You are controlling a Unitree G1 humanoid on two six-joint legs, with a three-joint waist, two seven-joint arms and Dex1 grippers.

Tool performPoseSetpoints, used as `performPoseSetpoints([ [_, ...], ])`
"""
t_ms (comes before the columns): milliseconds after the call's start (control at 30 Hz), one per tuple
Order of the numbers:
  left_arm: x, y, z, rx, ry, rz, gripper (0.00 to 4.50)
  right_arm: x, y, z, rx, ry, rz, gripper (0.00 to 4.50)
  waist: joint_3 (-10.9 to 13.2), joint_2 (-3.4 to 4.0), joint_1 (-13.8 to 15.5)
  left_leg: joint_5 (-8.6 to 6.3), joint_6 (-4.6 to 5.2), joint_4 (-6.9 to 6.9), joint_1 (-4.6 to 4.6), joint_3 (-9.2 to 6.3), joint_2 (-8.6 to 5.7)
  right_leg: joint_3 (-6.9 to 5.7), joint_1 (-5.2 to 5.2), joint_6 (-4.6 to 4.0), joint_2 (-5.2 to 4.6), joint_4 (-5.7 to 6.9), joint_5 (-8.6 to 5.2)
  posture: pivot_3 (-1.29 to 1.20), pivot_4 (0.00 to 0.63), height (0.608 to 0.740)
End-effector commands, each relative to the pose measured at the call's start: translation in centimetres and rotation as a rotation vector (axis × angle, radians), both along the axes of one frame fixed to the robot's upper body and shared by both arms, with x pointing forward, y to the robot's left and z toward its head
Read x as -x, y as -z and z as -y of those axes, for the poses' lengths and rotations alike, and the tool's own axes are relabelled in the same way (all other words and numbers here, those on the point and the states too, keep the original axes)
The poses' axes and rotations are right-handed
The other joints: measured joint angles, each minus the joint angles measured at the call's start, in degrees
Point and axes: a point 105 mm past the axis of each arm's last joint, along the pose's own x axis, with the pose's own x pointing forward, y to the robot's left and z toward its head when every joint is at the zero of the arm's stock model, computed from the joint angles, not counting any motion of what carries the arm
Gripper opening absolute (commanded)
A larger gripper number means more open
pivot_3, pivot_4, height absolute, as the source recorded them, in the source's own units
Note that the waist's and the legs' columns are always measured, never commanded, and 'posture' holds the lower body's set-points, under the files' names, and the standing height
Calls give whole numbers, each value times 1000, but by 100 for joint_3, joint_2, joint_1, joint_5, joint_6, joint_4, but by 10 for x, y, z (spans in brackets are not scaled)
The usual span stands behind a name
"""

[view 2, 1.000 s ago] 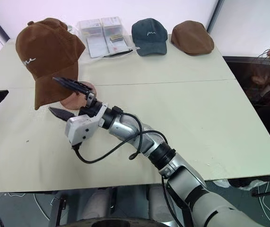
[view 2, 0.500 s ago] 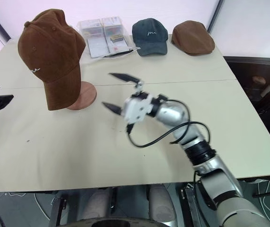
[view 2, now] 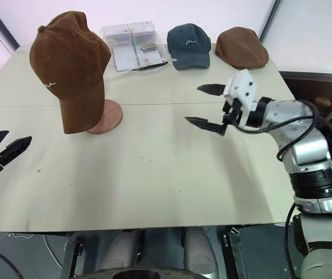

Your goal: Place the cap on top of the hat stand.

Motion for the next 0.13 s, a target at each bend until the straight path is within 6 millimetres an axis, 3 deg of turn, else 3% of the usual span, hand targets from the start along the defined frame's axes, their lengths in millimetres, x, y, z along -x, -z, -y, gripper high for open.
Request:
performPoseSetpoints([
  [33,7,-20,-11,-22,-22,68,3490,-3,-26,17,-28,22,17,4475,0,0,-3,0,0,0,-1,0,0,0,0,0,0,0,0,0,150,740],
  [133,9,-22,-16,-22,-39,73,3490,-6,-27,22,-10,30,12,4475,0,0,-2,0,0,0,-3,1,0,0,-1,0,0,-4,0,0,150,740],
])
